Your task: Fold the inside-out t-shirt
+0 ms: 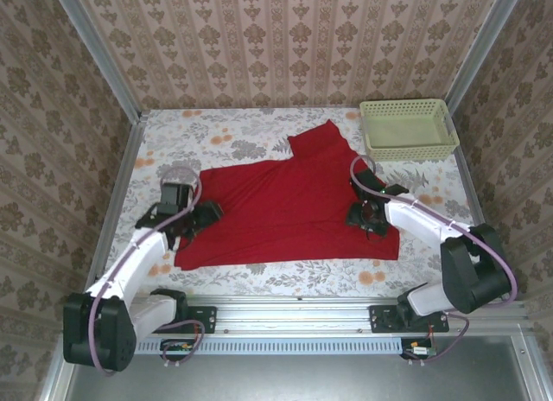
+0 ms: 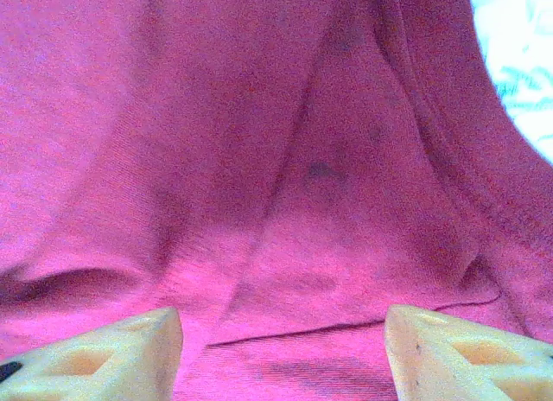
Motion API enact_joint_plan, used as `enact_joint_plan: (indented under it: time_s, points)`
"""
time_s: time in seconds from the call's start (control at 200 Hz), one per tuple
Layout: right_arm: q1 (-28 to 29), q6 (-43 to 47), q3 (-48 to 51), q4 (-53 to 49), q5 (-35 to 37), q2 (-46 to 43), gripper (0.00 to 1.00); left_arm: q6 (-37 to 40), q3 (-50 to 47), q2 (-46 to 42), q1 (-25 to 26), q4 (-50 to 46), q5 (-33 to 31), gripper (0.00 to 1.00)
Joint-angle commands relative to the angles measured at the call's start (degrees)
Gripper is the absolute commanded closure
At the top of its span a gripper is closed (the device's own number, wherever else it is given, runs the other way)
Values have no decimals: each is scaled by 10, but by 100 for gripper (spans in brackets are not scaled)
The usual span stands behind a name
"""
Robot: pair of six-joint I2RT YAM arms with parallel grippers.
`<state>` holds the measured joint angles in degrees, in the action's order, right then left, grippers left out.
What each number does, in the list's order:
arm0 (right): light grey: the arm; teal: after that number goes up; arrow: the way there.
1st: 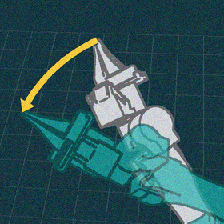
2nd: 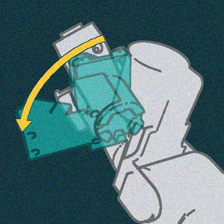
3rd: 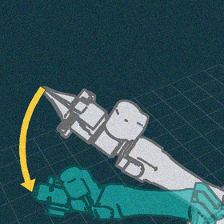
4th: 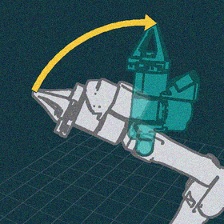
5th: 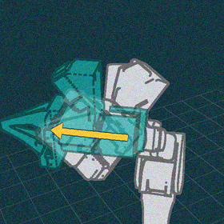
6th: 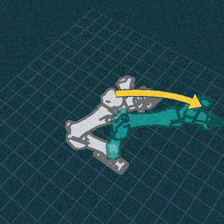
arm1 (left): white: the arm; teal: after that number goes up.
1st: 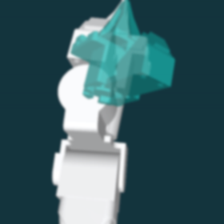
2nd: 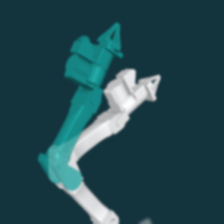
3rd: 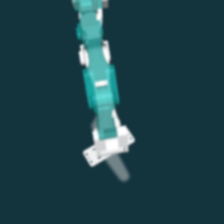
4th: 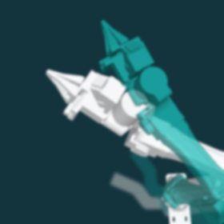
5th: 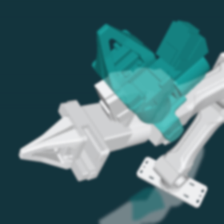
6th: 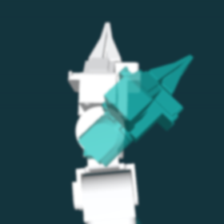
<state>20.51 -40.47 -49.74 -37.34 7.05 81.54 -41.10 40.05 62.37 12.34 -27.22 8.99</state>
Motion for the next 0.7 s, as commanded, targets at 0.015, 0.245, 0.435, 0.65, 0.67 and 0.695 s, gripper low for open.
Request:
enact_joint_plan:
  time_s: [0.015,0.245,0.435,0.65,0.67,0.695]
  points:
    - [-2,28,-87,-12,19,-3,35,78,153,104,-5,-63,-89,28]
    - [-2,77,-232,-17,31,73,34,159,390,357,-15,-125,-160,32]
    - [-3,99,-296,-6,23,131,35,223,518,500,-15,-170,-174,38]
    - [-5,105,-319,4,12,175,34,259,558,560,-8,-181,-179,41]
    - [-6,104,-320,4,12,179,34,260,558,560,-7,-178,-178,40]
    - [-6,105,-321,5,11,183,34,262,558,563,-7,-178,-178,40]
